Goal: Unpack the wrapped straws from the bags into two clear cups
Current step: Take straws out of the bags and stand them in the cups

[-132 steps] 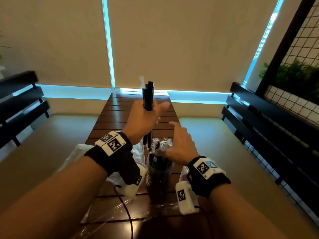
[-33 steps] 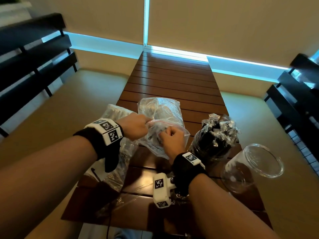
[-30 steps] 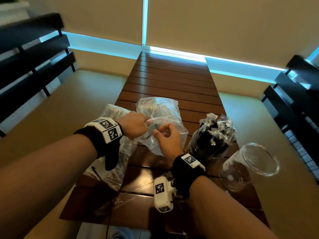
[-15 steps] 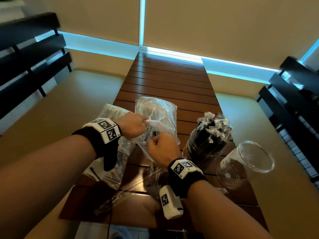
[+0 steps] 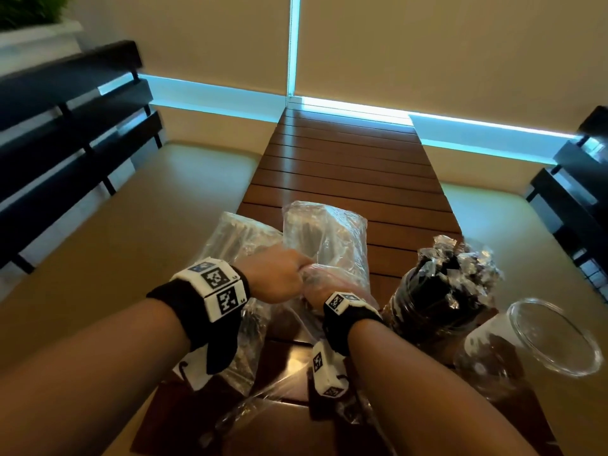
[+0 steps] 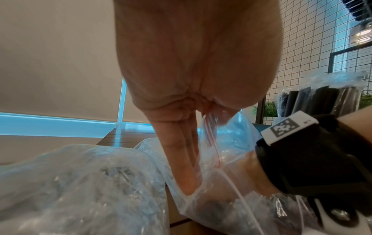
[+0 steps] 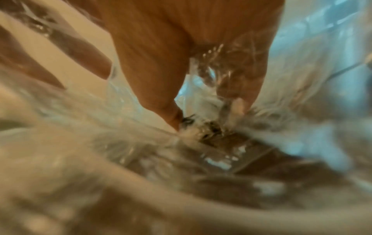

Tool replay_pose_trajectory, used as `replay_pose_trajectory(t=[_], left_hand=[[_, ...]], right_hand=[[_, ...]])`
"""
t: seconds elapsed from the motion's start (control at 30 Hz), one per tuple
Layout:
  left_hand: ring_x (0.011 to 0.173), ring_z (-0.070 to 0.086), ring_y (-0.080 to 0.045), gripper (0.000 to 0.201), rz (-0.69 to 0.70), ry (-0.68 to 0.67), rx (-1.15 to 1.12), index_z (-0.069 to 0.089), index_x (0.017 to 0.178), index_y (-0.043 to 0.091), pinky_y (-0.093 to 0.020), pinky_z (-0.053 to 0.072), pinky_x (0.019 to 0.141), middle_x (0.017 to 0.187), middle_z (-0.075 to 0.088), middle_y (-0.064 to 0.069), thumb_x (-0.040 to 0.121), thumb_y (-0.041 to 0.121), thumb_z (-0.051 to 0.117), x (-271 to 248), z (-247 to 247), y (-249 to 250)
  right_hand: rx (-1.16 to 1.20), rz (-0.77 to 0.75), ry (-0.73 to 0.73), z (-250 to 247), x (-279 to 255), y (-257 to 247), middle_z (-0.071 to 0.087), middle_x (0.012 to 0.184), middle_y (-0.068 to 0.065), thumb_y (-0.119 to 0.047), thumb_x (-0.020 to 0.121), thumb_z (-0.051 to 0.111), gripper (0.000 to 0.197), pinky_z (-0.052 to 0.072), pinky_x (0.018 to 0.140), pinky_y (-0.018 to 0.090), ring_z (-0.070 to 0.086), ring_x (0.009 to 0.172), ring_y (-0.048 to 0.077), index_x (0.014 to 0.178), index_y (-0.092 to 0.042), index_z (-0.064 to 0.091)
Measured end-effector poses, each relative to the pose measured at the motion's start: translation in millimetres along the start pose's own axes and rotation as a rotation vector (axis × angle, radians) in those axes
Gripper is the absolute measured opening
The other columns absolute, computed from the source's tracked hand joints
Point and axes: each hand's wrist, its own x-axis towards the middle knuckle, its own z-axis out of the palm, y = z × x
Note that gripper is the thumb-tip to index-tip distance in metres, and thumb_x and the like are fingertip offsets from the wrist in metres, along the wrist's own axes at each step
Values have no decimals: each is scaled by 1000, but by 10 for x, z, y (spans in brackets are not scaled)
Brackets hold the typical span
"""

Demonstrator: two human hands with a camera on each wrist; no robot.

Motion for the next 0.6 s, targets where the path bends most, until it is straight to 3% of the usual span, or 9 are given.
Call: replay_pose_trajectory(t=[0.13,0.23,0.27,0.33,0.4,0.43,0.5,0.53,0.6], left_hand=[[93,60,-16,20,7,8,9,66,104,19,-30,48,83,100,67,4,97,20,48,43,50,-13],[93,58,-15,23,5,17,7,65,109,18,-27,42,80,98,63,5,99,22,45,69,55,12],[93,58,-15,24,0,21,16,64,111,16,-27,43,81,99,63,4,100,23,44,77,55,33],[94,58,-18,28,-14,27,50,64,110,13,-29,45,84,100,64,0,102,26,41,87,54,86],[88,57,-18,27,-43,56,44,62,102,11,-30,46,82,96,63,-3,102,26,40,126,61,118],[84,57,-19,25,-59,81,29,61,96,11,-30,45,80,95,64,-5,102,25,40,162,65,127],[84,59,-24,24,-86,144,56,60,91,10,-31,45,77,99,67,-11,101,21,40,241,51,139],[88,59,-26,24,-113,166,84,60,92,8,-32,45,78,103,67,-14,101,19,40,271,27,164],[97,61,-30,28,-168,195,140,62,103,4,-34,44,82,111,66,-16,102,18,38,325,-28,204]], right_hand=[[114,146,16,79,44,135,58,106,-10,-42,79,59,12,44,83,34,56,102,24,92,-40,60],[45,198,-74,456,619,501,59,126,-1,-53,73,59,44,49,88,42,58,113,29,116,-44,51],[109,183,-78,402,598,459,58,129,2,-51,78,58,47,48,92,41,57,118,30,123,-38,51],[218,149,-36,120,186,172,58,128,9,-25,94,53,34,43,93,30,55,121,27,126,-15,56],[265,110,93,-41,38,82,58,129,9,-15,98,45,31,41,97,30,54,120,24,127,-9,56],[248,123,133,-29,41,129,60,123,9,-17,99,44,31,44,94,30,57,114,22,126,-8,56],[297,183,151,20,-16,176,63,94,5,-20,95,50,29,50,65,22,61,81,17,118,-6,61],[368,217,159,36,-63,183,61,85,4,-21,92,55,28,44,52,19,58,71,16,113,-5,62],[394,224,147,40,-165,215,63,93,6,-24,87,59,30,41,52,21,60,79,21,110,-7,63]])
